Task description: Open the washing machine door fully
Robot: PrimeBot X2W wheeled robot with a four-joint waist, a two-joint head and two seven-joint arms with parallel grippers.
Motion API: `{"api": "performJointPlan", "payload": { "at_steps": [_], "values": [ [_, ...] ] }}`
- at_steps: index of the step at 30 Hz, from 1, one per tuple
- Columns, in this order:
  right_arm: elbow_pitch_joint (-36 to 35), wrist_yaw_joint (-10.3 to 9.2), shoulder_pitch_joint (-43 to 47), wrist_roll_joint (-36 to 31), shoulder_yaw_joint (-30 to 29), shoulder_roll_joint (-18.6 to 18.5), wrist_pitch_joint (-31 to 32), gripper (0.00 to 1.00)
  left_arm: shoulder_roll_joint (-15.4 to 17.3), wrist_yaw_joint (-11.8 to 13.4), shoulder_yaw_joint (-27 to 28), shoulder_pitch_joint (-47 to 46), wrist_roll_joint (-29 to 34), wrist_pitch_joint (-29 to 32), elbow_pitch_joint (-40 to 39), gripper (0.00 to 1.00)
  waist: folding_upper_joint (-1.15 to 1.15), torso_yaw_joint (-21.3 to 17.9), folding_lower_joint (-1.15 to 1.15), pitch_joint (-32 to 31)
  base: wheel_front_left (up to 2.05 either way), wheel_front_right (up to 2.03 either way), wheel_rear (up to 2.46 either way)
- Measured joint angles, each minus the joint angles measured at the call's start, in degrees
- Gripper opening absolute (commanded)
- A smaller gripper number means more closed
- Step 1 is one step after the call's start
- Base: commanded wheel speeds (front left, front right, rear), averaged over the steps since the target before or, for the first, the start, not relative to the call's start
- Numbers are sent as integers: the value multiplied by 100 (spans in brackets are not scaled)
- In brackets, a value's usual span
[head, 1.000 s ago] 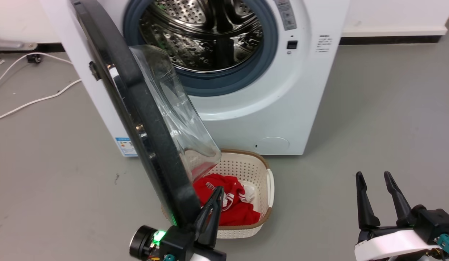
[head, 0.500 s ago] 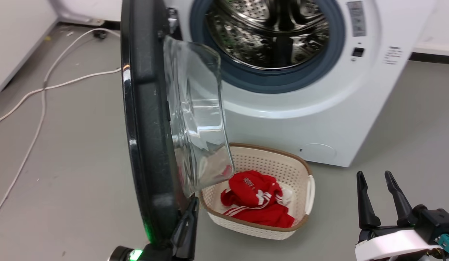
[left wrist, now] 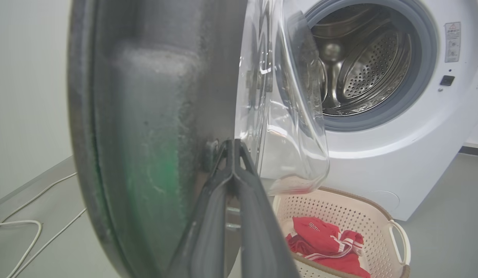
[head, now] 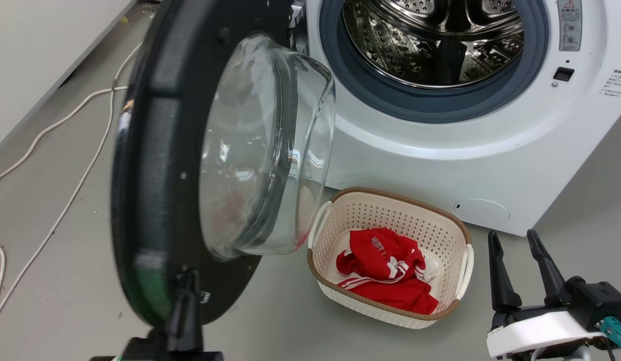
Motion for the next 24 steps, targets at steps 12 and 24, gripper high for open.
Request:
{"api": "performJointPlan", "payload": {
  "at_steps": [12, 24],
  "values": [
    [45, 0, -105, -148, 7, 0, -1, 100, 377, -200, 1338, -485, -407, 14, 425, 0, 0, -221, 0, 225, 0, 0, 0],
    [-25, 0, -205, -248, -34, -1, 43, 100, 1021, -365, 2592, -1265, -554, 13, 1519, 0, 0, -517, 0, 480, 0, 0, 0]
  ]
}}
